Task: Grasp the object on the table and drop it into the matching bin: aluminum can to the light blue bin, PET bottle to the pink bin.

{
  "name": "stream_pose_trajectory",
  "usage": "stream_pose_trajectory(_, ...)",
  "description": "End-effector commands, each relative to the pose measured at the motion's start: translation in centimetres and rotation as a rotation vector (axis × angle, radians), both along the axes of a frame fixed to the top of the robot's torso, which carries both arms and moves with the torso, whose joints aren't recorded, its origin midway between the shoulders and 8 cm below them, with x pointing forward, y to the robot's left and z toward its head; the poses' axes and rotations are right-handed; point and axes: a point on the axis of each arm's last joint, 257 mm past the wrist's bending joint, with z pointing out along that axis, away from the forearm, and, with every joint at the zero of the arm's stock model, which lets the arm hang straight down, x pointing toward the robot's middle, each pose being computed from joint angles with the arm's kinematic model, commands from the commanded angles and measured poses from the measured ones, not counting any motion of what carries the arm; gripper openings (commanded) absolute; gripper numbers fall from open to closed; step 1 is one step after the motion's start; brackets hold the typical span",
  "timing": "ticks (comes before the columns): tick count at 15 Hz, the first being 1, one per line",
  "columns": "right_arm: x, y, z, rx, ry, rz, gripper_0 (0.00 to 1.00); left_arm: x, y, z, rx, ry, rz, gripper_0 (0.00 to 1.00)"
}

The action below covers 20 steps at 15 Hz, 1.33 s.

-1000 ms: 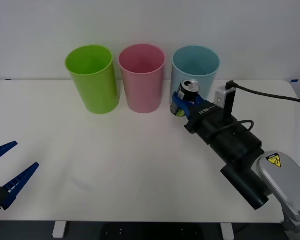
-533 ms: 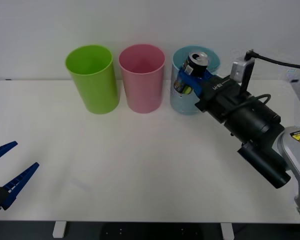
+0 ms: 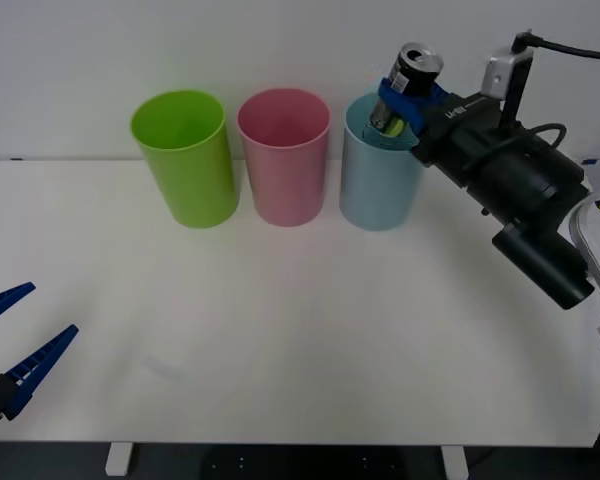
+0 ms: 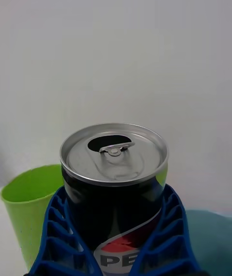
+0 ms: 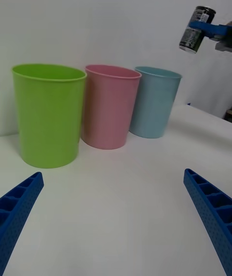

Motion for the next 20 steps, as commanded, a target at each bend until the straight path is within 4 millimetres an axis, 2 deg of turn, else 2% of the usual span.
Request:
stream_pose_trajectory(1, 2.8, -1.3, 0.6, -0.006, 0.003, -0.045, 0.0, 0.0, 0.0, 0.0, 0.0, 0.0, 0.0, 1.0)
stream_pose_trajectory(6, 7.0, -3.2, -0.6, -0.023, 0.047, -0.12, 0.0, 0.0, 0.0, 0.0, 0.0, 0.0, 0.0, 1.0)
stream_pose_trajectory(10, 9.7, -3.2, -1.2, -0.029, 0.082, -0.148, 0.0, 0.0, 0.0, 0.0, 0.0, 0.0, 0.0, 1.0)
stream_pose_trajectory(13, 10.7, -3.0, -1.4, -0.035, 0.094, -0.157, 0.0, 0.0, 0.0, 0.0, 0.0, 0.0, 0.0, 1.0)
stream_pose_trajectory(17, 10.8, -3.0, -1.4, -0.039, 0.091, -0.158, 0.0, 0.0, 0.0, 0.0, 0.0, 0.0, 0.0, 1.0)
stream_pose_trajectory(18, 10.8, -3.0, -1.4, -0.041, 0.089, -0.159, 0.2, 0.0, 0.0, 0.0, 0.0, 0.0, 0.0, 1.0)
stream_pose_trajectory(19, 10.8, -3.0, -1.4, -0.044, 0.086, -0.16, 0.82, 0.0, 0.0, 0.0, 0.0, 0.0, 0.0, 1.0)
stream_pose_trajectory(20, 10.8, -3.0, -1.4, -0.047, 0.085, -0.161, 1.0, 0.0, 0.0, 0.0, 0.0, 0.0, 0.0, 1.0)
